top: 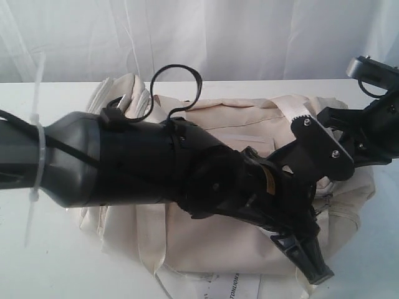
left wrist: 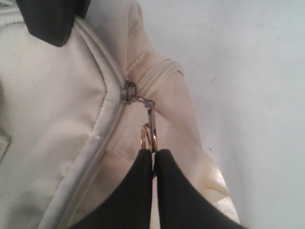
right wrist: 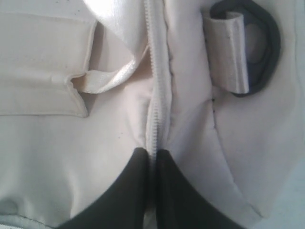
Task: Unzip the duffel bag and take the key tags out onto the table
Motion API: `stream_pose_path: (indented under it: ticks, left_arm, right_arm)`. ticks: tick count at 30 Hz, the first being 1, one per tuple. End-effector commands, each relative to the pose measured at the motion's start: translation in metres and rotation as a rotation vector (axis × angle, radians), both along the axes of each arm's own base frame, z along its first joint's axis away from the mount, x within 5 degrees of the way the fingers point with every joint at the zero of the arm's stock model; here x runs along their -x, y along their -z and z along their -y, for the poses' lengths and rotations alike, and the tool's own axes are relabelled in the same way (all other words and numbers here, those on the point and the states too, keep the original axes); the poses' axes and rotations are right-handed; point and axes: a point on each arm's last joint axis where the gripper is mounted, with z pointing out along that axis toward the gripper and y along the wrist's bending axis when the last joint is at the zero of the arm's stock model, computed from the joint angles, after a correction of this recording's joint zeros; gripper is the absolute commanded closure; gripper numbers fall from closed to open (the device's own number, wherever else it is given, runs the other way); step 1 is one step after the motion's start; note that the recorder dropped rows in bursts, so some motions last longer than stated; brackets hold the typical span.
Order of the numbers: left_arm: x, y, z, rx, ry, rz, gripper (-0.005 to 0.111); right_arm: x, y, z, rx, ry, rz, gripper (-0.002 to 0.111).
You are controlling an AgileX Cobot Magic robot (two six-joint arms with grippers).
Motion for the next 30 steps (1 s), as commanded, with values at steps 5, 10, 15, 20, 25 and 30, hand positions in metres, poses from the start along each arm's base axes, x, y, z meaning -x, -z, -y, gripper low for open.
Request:
stream_pose_path:
  ticks: [5, 10, 15, 20, 25, 30]
  left_arm:
    - [0.012, 0.002, -0.015, -0.181, 0.06, -0.061, 0.107]
    - [0.011, -0.001, -0.019, -0.203, 0.052, -0.047, 0.107]
    - [0.005, -0.006, -0.031, -0.256, 0.013, -0.059, 0.107]
    - [0.001, -0.013, -0.042, -0.292, 0.002, -0.055, 0.107]
    - [-0.001, -0.02, -0.049, -0.303, -0.008, -0.056, 0.107]
    - [0.0, -0.019, -0.057, -0.337, -0.008, -0.058, 0.107]
  right_arm:
    - [-0.005, -0.001, 0.002, 0.016, 0.023, 0.047, 0.108]
    - [-0.005, 0.0, 0.003, 0.018, 0.023, 0.047, 0.108]
    - [-0.004, 0.0, 0.002, 0.017, 0.02, 0.041, 0.108]
    - [-0.004, 0.0, 0.003, 0.019, 0.019, 0.04, 0.108]
    - [-0.004, 0.0, 0.003, 0.021, 0.018, 0.04, 0.108]
    - [-0.004, 0.0, 0.003, 0.024, 0.016, 0.041, 0.108]
